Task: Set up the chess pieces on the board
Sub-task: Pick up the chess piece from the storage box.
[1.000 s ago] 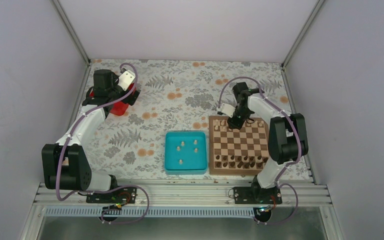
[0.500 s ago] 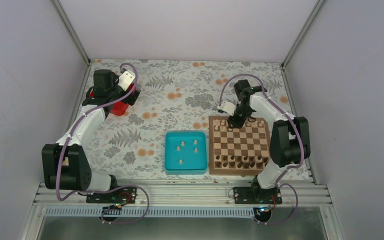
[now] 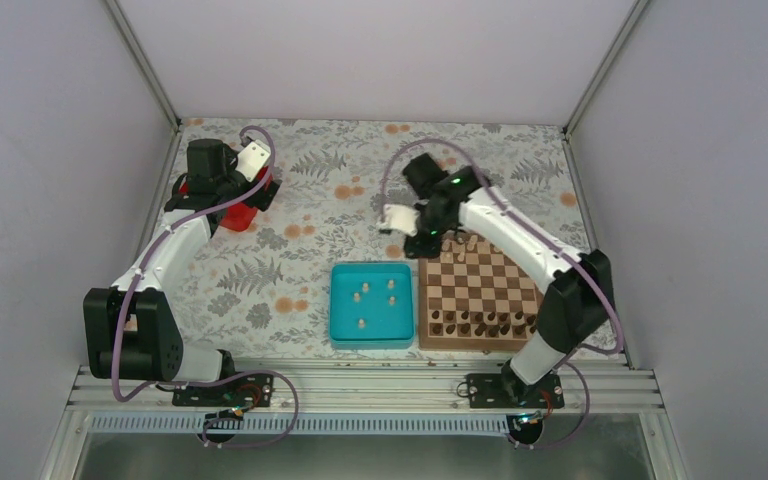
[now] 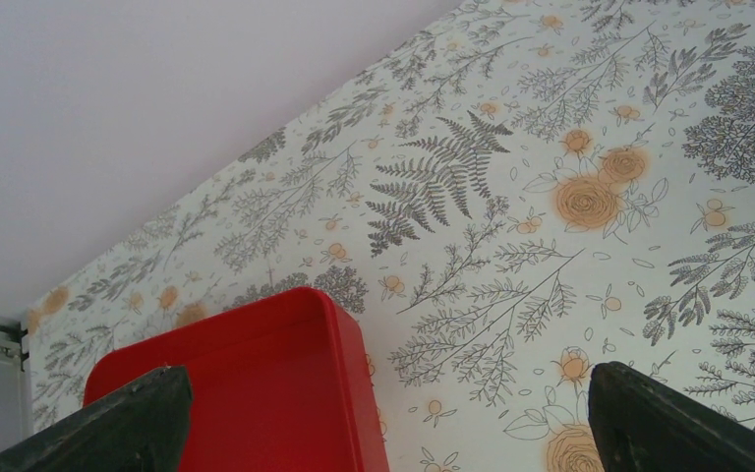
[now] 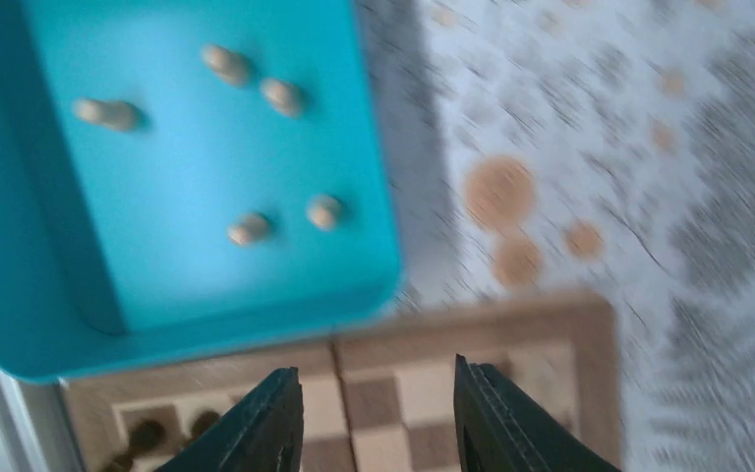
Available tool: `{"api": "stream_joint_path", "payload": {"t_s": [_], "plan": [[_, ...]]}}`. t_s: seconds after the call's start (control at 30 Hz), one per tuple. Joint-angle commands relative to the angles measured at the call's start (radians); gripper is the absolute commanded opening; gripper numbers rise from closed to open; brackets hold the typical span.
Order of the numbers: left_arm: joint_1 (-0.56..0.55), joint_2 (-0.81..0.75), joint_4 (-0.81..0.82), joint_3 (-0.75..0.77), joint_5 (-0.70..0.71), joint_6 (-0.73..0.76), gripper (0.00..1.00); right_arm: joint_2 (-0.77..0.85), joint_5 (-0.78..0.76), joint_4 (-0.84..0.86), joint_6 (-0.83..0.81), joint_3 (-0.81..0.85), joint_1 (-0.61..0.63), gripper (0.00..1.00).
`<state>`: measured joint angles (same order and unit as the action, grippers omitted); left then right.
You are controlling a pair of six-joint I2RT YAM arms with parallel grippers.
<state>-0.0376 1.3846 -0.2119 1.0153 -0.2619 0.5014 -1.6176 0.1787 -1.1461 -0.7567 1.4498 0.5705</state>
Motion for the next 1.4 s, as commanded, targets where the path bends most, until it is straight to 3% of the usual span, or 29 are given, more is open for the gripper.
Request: {"api": "stream_joint_path", "payload": {"t_s": [0.0,0.13,0.3,0.73,1.1,1.17,1.37], "plan": [[-0.004,-0.023,0.0,0.007,-0.016,-0.003,1.0,-0.096,-0.025,-0.025,0.06,0.042,0.155,0.42],[-0.003,-0.029,0.002,0.003,-0.018,-0.004,1.0,-0.161,-0.033,-0.009,0.058,0.049,0.263,0.42],[-0.002,-0.037,0.003,0.0,-0.018,-0.005,1.0,-0.233,-0.082,-0.004,0.075,0.009,0.311,0.39],[-0.004,-0.024,0.009,0.004,-0.024,-0.008,1.0,-0.248,-0.106,0.12,0.104,-0.163,0.317,0.39],[-0.003,-0.026,0.017,-0.002,-0.009,-0.011,1.0,-0.295,-0.091,0.17,0.089,-0.174,0.316,0.39],[-0.002,-0.027,0.016,-0.002,-0.012,-0.009,1.0,-0.297,-0.084,0.17,0.089,-0.173,0.316,0.35],[-0.003,-0.025,0.013,-0.001,-0.016,-0.008,1.0,-0.273,-0.088,0.158,0.094,-0.177,0.314,0.11]]}}
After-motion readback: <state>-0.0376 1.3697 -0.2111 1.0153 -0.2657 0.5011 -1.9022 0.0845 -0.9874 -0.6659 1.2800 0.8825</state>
